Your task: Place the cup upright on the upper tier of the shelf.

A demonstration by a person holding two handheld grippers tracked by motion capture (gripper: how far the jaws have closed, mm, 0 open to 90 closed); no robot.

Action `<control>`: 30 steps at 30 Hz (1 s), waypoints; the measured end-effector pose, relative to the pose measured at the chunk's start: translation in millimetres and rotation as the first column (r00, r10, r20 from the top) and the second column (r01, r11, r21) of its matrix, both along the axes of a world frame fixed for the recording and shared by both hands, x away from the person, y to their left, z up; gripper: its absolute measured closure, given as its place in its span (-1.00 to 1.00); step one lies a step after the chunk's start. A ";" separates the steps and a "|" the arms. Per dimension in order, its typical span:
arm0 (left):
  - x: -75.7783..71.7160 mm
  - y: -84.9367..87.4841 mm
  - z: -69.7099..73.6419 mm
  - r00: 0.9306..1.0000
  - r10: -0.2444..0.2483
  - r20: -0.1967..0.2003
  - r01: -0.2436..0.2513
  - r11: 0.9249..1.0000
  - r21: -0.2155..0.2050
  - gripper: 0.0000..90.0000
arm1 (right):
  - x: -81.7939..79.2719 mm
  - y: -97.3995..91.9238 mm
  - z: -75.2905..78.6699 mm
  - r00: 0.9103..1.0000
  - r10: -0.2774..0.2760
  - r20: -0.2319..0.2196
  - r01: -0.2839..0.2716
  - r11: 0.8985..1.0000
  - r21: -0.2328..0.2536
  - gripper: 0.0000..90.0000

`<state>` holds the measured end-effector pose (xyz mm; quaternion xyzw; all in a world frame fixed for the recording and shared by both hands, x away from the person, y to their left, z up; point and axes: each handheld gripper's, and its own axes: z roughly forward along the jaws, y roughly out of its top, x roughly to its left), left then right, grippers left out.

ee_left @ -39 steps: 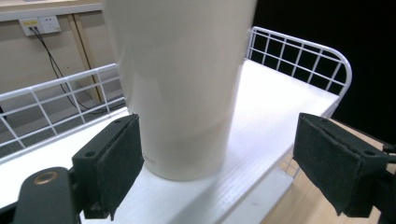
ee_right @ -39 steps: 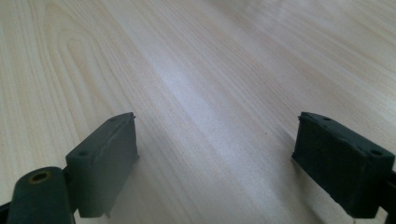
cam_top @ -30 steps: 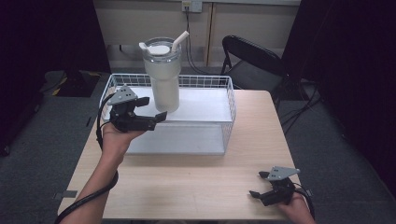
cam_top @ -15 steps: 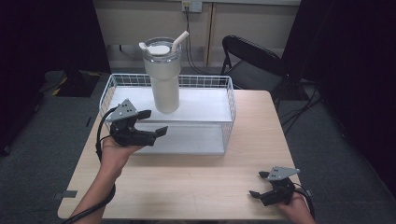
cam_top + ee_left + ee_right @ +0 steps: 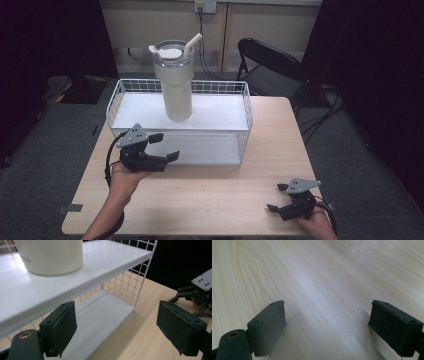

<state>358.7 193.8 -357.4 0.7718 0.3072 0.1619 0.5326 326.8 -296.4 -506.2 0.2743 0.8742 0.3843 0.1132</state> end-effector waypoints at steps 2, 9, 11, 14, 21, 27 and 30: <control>-2.6 -0.3 -7.5 1.000 -0.003 -0.004 0.003 1.000 0.003 -0.65 | 0.0 0.0 0.0 1.000 0.000 0.000 0.000 1.000 0.000 -0.72; -6.5 0.0 -36.3 0.999 -0.004 -0.053 0.003 1.000 -0.015 -0.65 | 0.0 0.0 0.0 1.000 0.000 0.000 0.000 1.000 0.000 -0.72; -6.8 0.2 -45.1 0.998 0.003 -0.064 -0.004 1.000 -0.012 -0.65 | 0.0 0.0 0.0 1.000 0.000 0.000 0.000 1.000 0.000 -0.72; -7.7 0.0 -54.7 0.997 0.004 -0.071 -0.004 1.000 -0.004 -0.65 | 0.0 0.0 0.0 1.000 0.000 0.000 0.000 1.000 0.000 -0.72; -12.6 -1.6 -84.8 0.995 -0.001 -0.103 0.003 1.000 0.023 -0.64 | 0.0 0.0 0.0 1.000 0.000 0.000 0.000 1.000 0.000 -0.72; -18.2 -1.1 -107.1 0.992 -0.011 -0.129 0.022 0.996 0.081 -0.63 | 0.0 0.0 0.0 1.000 0.000 0.000 0.000 1.000 0.000 -0.72; -19.4 -0.8 -114.8 0.991 -0.014 -0.134 0.030 0.992 0.122 -0.62 | 0.0 0.0 0.0 1.000 0.000 0.000 0.000 1.000 0.000 -0.72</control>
